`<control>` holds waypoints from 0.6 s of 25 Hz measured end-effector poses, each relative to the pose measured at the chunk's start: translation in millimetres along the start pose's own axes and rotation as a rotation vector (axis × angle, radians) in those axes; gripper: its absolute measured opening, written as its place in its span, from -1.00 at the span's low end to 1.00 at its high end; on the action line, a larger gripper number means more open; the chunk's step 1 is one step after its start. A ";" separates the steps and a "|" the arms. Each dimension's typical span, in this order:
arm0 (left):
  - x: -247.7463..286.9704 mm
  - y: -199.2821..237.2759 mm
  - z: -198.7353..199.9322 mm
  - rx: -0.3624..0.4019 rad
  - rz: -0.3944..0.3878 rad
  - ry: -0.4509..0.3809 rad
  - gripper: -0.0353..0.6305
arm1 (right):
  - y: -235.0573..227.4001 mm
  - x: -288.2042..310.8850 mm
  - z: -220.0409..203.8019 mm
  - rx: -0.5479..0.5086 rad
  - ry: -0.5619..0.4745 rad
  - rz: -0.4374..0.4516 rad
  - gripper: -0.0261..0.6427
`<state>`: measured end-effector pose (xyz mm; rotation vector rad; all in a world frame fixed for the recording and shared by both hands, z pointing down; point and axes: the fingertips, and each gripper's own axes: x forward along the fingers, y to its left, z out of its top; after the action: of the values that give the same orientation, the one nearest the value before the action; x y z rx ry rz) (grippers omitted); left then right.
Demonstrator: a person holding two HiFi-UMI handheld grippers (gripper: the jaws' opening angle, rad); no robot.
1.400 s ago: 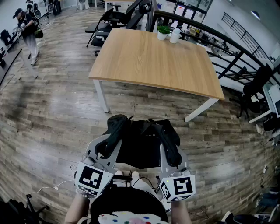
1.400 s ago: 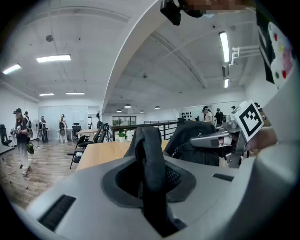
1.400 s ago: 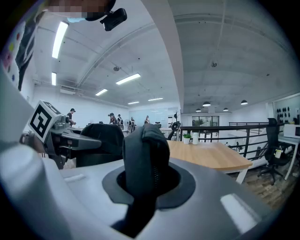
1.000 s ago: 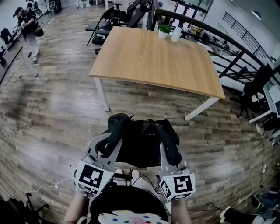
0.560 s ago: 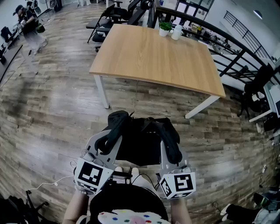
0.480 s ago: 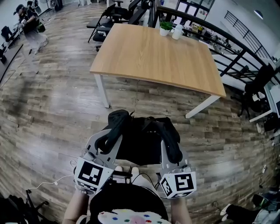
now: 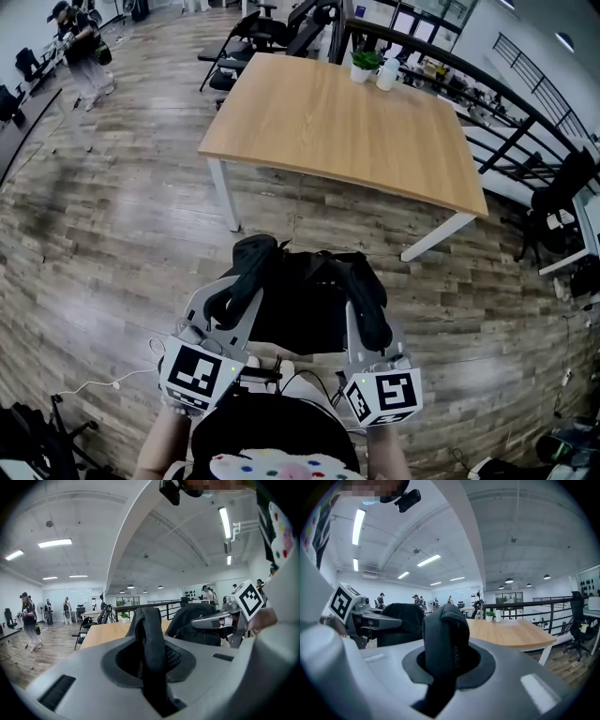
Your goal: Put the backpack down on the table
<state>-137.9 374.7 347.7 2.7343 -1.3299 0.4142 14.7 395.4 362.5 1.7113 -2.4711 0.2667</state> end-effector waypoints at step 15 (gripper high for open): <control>-4.5 -39.4 0.2 -0.030 0.072 -0.033 -0.71 | -23.5 -25.8 -3.2 0.002 -0.017 0.076 -0.75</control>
<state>-109.7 402.6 348.3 2.6869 -1.4333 0.3531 45.8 411.6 362.2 1.6288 -2.5525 0.2628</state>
